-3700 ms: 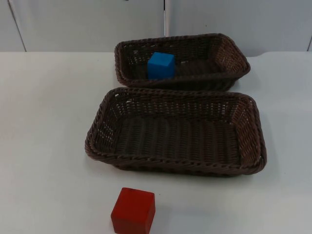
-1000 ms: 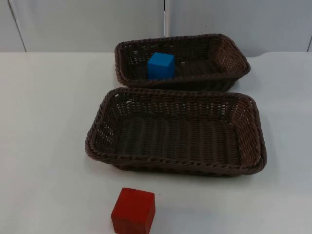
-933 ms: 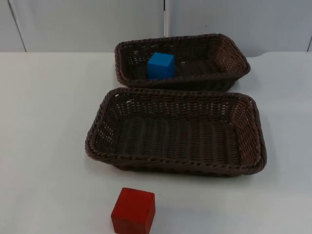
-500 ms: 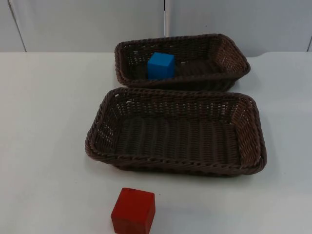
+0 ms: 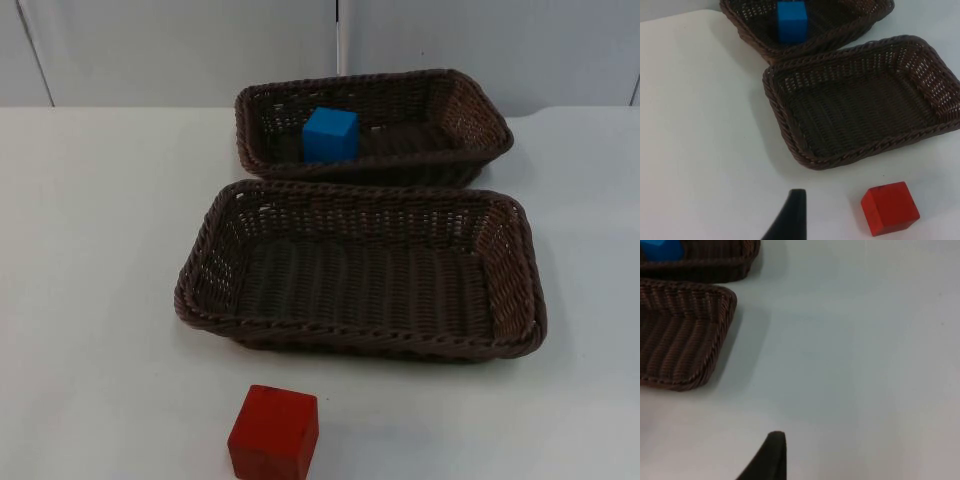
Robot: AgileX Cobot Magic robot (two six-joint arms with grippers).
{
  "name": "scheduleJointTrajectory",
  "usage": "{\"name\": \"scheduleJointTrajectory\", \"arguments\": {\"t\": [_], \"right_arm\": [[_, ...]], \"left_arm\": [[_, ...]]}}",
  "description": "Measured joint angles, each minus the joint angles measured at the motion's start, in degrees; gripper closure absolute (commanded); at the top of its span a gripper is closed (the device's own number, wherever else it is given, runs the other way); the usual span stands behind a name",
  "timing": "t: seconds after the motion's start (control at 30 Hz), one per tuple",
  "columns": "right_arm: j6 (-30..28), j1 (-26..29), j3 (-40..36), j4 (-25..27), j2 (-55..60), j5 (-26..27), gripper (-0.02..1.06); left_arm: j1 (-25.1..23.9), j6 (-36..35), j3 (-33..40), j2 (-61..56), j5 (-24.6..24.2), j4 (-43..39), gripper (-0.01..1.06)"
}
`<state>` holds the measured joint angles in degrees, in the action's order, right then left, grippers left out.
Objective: Pick up one cube with the left hand and place it into the upper basket. Pick up one cube with the right hand and place it into the lower basket.
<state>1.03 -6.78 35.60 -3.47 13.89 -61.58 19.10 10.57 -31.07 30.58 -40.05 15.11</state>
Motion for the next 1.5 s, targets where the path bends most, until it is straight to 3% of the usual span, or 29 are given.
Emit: {"name": "scheduleJointTrajectory", "arguments": {"t": [0.73,0.9,1.13,1.27,1.4,1.43,1.5], "right_arm": [[-14.2,0.0,1.1,18.2,33.1,7.6,-0.01],[-16.3,0.0,1.1,21.3,41.3,8.8,-0.01],[-16.6,-0.5,1.1,21.8,47.4,11.2,-0.01],[-16.6,-4.6,1.1,21.9,49.5,13.5,-0.01],[-16.9,-16.0,1.1,21.8,52.5,19.0,-0.01],[-16.9,-16.0,1.1,21.8,52.5,19.0,-0.01],[-16.9,-21.7,1.1,21.8,54.6,22.4,-0.01]], "left_arm": [[0.0,0.1,0.0,0.0,0.0,0.1,0.17],[0.0,0.1,0.0,0.0,0.0,0.1,0.17],[0.0,0.1,0.0,0.0,0.0,0.1,0.17],[0.0,0.1,0.0,0.0,0.0,0.1,0.17],[0.0,0.1,0.0,0.0,0.0,0.1,0.17],[0.0,0.1,0.0,0.0,0.0,0.1,0.17],[0.0,0.1,0.0,0.0,0.0,0.1,0.17]]}}
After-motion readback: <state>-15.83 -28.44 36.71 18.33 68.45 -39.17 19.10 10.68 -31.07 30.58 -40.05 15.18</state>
